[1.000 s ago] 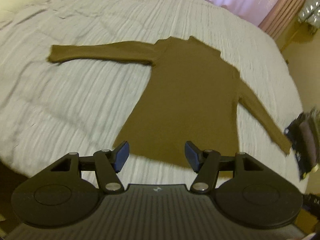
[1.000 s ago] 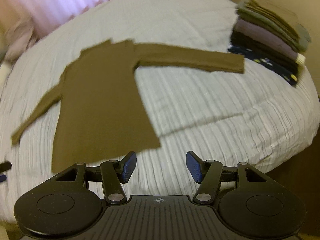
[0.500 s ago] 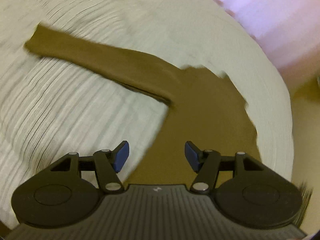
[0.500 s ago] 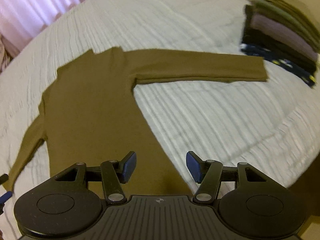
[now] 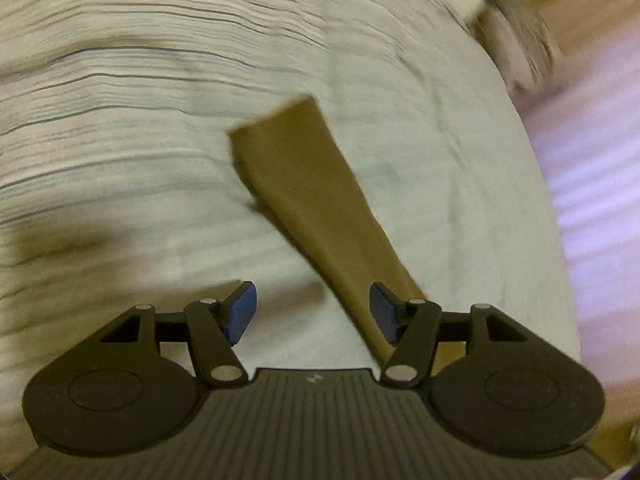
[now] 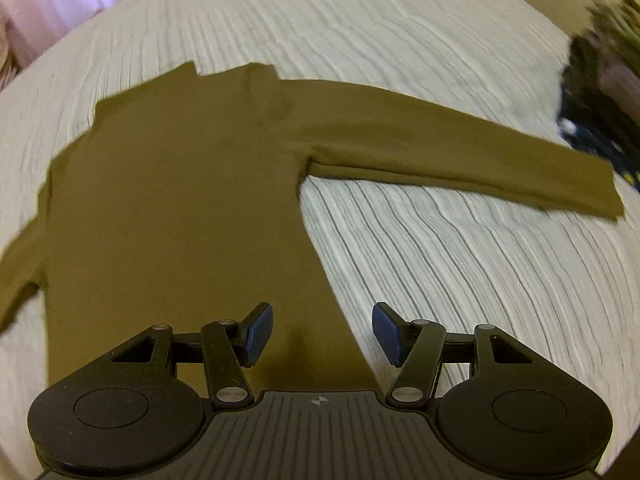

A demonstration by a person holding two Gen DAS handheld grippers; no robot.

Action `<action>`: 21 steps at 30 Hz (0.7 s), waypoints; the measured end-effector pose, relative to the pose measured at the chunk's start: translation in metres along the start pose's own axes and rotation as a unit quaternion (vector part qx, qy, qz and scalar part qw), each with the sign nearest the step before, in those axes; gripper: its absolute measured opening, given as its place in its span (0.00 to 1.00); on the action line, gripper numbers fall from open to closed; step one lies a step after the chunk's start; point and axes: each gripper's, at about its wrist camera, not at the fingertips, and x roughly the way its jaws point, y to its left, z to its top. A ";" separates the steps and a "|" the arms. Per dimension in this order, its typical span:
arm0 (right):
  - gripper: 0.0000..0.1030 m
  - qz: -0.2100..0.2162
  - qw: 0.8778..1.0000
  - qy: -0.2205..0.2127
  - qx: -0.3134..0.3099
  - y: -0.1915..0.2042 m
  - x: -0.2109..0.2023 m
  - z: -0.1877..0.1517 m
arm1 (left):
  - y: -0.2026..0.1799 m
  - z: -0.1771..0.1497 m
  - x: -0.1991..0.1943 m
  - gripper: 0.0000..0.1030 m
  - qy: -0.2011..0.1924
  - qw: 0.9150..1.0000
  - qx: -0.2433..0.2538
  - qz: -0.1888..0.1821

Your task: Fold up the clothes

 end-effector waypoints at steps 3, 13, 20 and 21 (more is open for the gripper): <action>0.57 -0.004 1.000 0.007 -0.015 0.001 0.018 -0.002 | 0.012 0.012 0.019 0.56 -0.024 0.999 -0.035 0.001; 0.57 -0.008 1.000 0.026 -0.003 -0.036 0.040 0.004 | -0.013 0.009 0.034 0.03 -0.078 0.996 -0.018 -0.024; 0.57 -0.010 1.000 -0.006 0.025 -0.074 0.036 0.027 | -0.117 -0.044 -0.013 0.02 -0.131 0.972 0.120 -0.156; 0.57 -0.009 0.999 -0.011 0.031 -0.079 0.036 0.029 | -0.139 -0.064 -0.024 0.02 -0.128 0.961 0.158 -0.188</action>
